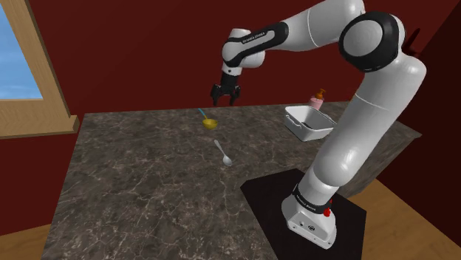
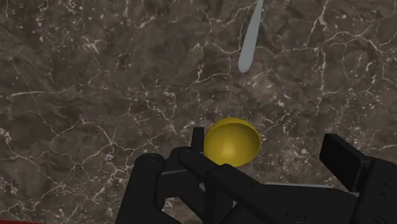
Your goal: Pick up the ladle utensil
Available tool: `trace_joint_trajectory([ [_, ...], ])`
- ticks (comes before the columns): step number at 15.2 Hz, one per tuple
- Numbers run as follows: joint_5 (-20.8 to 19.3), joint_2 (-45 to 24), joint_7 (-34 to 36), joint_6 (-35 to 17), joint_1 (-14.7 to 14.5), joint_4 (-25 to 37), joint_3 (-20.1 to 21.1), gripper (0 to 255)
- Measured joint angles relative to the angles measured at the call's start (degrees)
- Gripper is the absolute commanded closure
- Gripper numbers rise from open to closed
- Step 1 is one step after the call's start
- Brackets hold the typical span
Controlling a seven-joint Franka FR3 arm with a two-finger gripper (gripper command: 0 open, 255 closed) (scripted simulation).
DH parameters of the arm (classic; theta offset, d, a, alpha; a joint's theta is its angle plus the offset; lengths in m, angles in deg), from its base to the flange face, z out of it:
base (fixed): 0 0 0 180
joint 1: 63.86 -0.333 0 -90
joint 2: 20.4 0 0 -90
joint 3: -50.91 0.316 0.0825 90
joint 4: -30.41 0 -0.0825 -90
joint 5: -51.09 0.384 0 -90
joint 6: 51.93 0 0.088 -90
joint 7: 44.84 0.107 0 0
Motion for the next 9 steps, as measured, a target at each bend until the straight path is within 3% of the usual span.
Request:
trace_joint_trajectory([
  [9,7.48,-19.99,-2.48,-4.19,2.43,14.48,-0.02,0],
])
